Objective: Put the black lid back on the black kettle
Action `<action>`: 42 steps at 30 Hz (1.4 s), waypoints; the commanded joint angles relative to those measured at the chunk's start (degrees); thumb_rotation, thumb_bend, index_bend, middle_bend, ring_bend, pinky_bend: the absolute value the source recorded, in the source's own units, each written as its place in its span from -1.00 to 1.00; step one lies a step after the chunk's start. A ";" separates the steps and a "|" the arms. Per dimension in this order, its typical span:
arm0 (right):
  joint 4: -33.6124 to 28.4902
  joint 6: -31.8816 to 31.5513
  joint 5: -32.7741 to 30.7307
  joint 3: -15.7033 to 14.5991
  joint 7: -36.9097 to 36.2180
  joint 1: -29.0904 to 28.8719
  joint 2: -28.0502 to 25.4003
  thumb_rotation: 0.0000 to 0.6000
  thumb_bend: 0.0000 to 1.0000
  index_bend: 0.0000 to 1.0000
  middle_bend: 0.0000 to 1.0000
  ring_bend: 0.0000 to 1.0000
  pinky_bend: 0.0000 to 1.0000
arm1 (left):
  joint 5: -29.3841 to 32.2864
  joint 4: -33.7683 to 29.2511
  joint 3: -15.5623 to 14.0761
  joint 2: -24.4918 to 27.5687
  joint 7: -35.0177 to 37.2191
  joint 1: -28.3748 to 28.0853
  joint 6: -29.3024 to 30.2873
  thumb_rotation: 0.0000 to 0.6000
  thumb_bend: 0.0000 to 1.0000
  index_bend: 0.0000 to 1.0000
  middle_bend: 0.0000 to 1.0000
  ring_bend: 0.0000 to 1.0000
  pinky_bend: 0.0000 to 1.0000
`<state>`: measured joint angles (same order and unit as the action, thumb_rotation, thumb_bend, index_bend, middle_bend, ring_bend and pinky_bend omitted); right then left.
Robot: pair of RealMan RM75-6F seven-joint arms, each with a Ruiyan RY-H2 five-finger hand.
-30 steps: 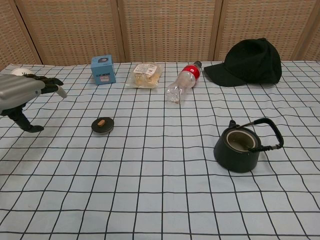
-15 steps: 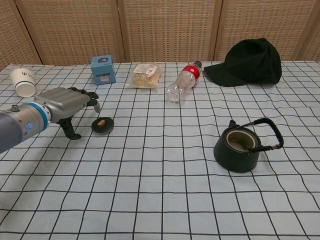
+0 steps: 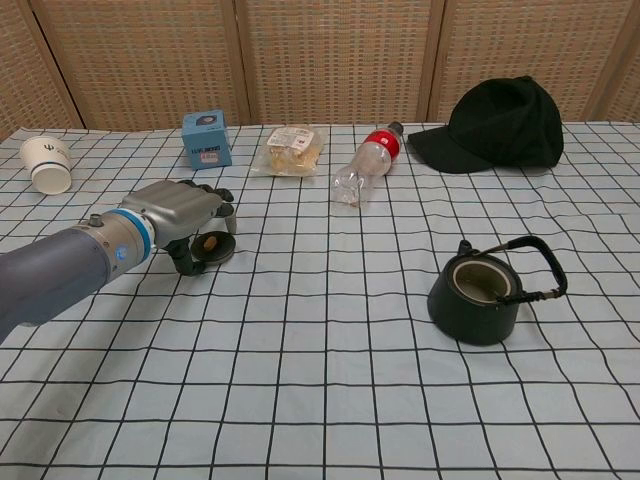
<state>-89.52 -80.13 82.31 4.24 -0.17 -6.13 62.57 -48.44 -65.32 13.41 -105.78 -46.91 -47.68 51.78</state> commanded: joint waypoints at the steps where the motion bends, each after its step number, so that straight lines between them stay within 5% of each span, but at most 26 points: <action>1: -0.06 -0.19 0.11 0.05 -0.34 0.05 -0.12 1.00 -0.70 -0.88 -1.00 -1.00 -1.00 | 0.33 0.44 -0.18 -0.65 0.07 -0.59 -0.35 1.00 -0.28 -0.40 -1.00 -1.00 -1.00; 6: -0.19 -0.59 0.68 -0.08 -0.61 0.15 -0.26 1.00 -0.70 -0.88 -1.00 -1.00 -1.00 | -0.16 0.02 -0.39 -1.07 0.92 -0.97 0.17 1.00 -0.23 -0.19 -1.00 -1.00 -1.00; 22: -1.02 -1.36 0.77 -0.02 -1.83 0.67 -1.19 1.00 -0.70 -0.88 -1.00 -1.00 -1.00 | -0.86 -8.46 0.87 2.37 1.88 -2.25 3.66 1.00 -0.23 -0.17 -1.00 -1.00 -1.00; 42: -0.85 -1.53 0.26 0.34 -4.22 1.04 -2.29 1.00 -0.70 -0.88 -1.00 -1.00 -1.00 | 1.74 3.33 4.47 -10.05 2.16 -11.59 0.10 1.00 -0.25 -0.27 -1.00 -1.00 -1.00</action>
<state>-90.37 -81.64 82.55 4.58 -4.38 -5.09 60.28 -47.00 -62.58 17.43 -115.23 -44.62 -58.69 52.04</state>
